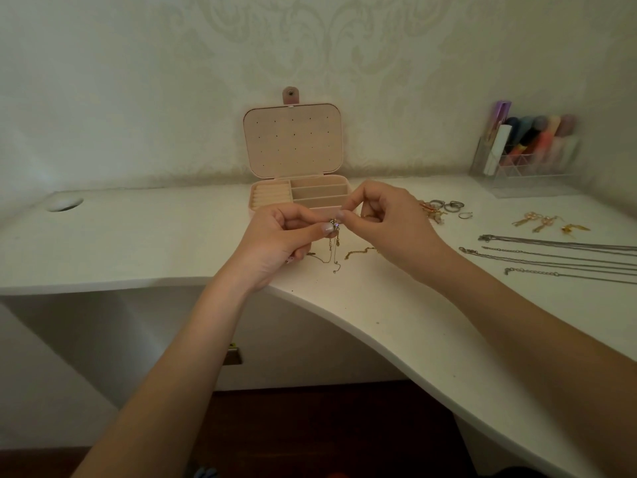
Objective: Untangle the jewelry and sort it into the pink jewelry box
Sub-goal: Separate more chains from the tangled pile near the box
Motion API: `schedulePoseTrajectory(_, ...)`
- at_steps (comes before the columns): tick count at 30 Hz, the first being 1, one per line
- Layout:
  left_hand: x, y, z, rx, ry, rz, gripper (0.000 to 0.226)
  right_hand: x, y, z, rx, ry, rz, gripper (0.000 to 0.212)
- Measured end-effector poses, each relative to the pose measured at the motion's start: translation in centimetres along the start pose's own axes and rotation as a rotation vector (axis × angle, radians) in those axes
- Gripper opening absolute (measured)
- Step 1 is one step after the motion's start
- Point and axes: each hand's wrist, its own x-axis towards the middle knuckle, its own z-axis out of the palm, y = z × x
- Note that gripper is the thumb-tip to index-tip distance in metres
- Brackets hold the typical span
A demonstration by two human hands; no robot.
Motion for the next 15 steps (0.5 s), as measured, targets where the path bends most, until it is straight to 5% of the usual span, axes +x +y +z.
schedulePoseTrajectory(7, -0.01, 0.04, 0.1, -0.032, -0.017, 0.002, 0.014, 0.04, -0.07, -0.29, 0.15, -0.096, 0.209, 0.03)
schedulePoseTrajectory(15, 0.02, 0.05, 0.21, -0.042, -0.03, 0.001, 0.004, -0.03, -0.6, -0.71, 0.174, -0.054, 0.153, 0.019)
